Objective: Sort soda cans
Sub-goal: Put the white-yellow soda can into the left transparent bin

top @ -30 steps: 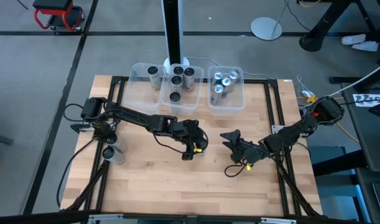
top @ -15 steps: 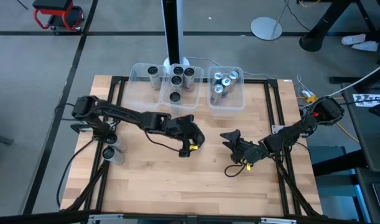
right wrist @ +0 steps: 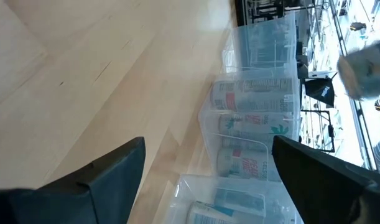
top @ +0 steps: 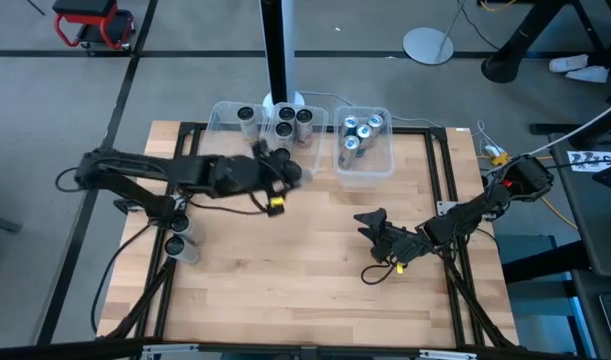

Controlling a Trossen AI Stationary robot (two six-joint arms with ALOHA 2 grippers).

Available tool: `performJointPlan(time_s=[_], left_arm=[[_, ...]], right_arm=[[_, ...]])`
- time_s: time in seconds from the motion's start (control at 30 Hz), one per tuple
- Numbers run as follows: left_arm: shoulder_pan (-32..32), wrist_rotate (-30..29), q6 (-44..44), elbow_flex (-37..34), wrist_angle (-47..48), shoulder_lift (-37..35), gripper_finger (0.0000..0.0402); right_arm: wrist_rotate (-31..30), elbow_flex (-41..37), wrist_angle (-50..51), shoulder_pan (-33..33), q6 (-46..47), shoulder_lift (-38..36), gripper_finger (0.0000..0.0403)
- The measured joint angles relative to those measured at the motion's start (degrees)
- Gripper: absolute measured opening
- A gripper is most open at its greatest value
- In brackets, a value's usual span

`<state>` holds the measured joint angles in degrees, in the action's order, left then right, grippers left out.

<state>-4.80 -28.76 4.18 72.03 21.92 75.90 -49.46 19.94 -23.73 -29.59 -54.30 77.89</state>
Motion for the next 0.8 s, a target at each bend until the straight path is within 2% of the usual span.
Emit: performJointPlan(time_s=[0.3, 0.8], left_arm=[[6.8, -12.4, 1.6, -0.2, 5.8, -8.3, 0.0257], [23.8, -12.6, -9.5, -0.3, 17.9, -9.4, 0.0259]], right_arm=[[-0.1, 0.0, -0.1, 0.0, 0.0, 0.0, 0.0348], [-0.3, 0.0, 0.0, 0.0, 0.0, 0.0, 0.0348]])
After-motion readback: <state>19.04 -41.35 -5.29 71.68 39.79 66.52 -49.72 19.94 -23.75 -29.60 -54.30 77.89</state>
